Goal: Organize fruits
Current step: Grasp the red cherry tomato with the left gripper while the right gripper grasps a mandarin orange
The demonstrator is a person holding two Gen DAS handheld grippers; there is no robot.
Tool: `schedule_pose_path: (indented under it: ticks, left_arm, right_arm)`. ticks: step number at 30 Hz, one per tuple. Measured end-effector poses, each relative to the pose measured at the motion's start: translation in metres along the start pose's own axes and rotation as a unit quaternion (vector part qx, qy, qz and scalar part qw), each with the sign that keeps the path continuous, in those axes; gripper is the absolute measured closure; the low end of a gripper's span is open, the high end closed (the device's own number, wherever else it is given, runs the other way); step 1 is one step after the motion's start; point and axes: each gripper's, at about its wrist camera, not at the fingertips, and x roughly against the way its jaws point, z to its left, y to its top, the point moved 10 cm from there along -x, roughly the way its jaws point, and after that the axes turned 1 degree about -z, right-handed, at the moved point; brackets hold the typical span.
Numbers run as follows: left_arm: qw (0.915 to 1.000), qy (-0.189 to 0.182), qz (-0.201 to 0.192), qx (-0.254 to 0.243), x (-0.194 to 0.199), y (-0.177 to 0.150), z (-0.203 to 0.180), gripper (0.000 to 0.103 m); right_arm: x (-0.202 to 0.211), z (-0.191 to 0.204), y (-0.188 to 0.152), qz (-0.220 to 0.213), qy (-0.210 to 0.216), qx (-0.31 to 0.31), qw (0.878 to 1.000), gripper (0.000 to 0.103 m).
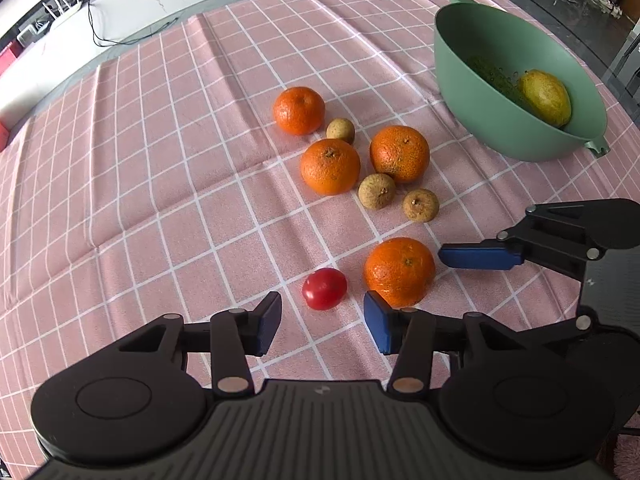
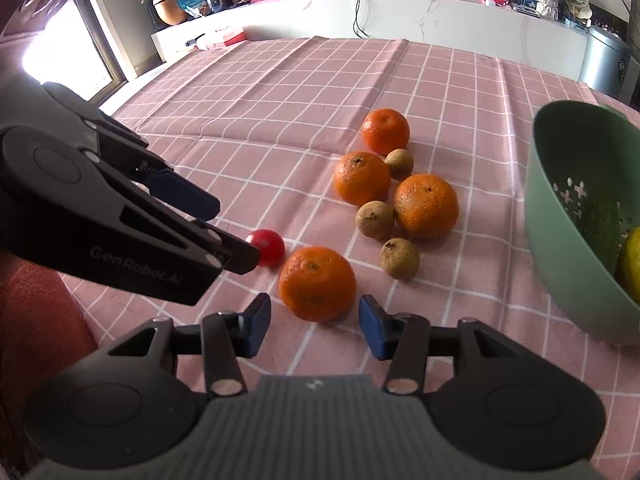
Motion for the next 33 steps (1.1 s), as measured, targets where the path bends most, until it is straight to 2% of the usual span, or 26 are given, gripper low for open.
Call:
schedule_pose_path:
  ticks: [5,14,17,24,29,33]
  left_arm:
    - [0.9999,0.002,0.010,0.007,-0.010,-0.003,0.006,0.053]
    - [0.9997,-0.008,0.016,0.015,-0.024,0.001,0.004,0.053]
    - [0.9997,-0.007,0.016,0.016,-0.027,0.003,0.003,0.053]
    - [0.9994,-0.009,0.015,0.030,-0.033,0.003,0.001,0.070]
    - [0.9990,0.000,0.010,0.043,-0.029,0.004,0.002,0.070]
    - [0.9982,-0.007,-0.005,0.059,-0.014,0.009,-0.002,0.070]
  right_arm:
    - [-0.012,0.001,0.004,-0.003,-0.006,0.017,1.000,0.056]
    - [-0.016,-0.002,0.003,0.002,0.001,0.012,1.000,0.060]
    - [-0.012,-0.006,-0.001,0.011,-0.001,0.009,1.000,0.060]
    - [-0.003,-0.014,-0.009,0.017,-0.009,0.001,1.000,0.060]
    - [0.007,-0.017,-0.010,0.011,-0.010,-0.003,1.000,0.060]
    - [0.023,-0.021,-0.007,-0.002,-0.013,-0.006,1.000,0.060]
